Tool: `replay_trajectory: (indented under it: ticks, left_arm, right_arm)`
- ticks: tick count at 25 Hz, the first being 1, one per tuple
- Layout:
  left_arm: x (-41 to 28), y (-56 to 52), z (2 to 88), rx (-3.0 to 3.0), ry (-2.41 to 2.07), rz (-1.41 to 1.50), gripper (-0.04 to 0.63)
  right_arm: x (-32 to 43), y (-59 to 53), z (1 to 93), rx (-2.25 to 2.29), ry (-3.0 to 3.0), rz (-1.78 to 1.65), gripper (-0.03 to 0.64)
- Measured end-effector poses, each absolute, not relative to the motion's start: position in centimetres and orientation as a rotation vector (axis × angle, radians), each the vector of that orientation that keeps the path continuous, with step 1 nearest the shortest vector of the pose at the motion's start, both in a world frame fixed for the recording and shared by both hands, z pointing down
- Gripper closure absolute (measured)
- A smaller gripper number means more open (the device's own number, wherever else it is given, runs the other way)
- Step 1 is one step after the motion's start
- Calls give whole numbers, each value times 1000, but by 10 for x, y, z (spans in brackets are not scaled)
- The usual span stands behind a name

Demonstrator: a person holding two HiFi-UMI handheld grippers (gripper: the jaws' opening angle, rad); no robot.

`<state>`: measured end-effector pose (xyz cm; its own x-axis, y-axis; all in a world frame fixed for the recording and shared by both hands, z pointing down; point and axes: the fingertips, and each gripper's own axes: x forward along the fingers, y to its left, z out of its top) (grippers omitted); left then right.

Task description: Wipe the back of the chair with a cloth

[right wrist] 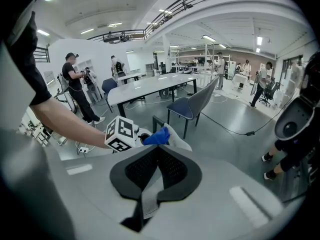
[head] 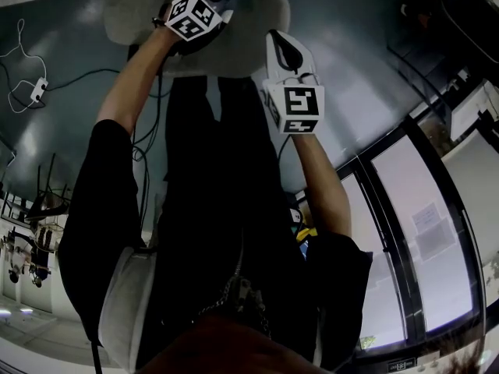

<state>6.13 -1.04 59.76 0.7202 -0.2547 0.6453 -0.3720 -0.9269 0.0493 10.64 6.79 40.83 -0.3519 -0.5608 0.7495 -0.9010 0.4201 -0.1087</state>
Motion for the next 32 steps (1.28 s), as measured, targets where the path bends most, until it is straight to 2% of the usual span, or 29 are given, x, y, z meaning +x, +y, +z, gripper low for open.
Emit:
replay_trajectory:
  ticks: [9,32]
  left_arm:
    - [75,-42,620,2594,-627,983,495]
    - [111,65,629,2679,-100,1070,497]
  right_arm:
    - [117,73,410,1231,-2029,706,614]
    - [118,78,415,1214,-2035,708,614]
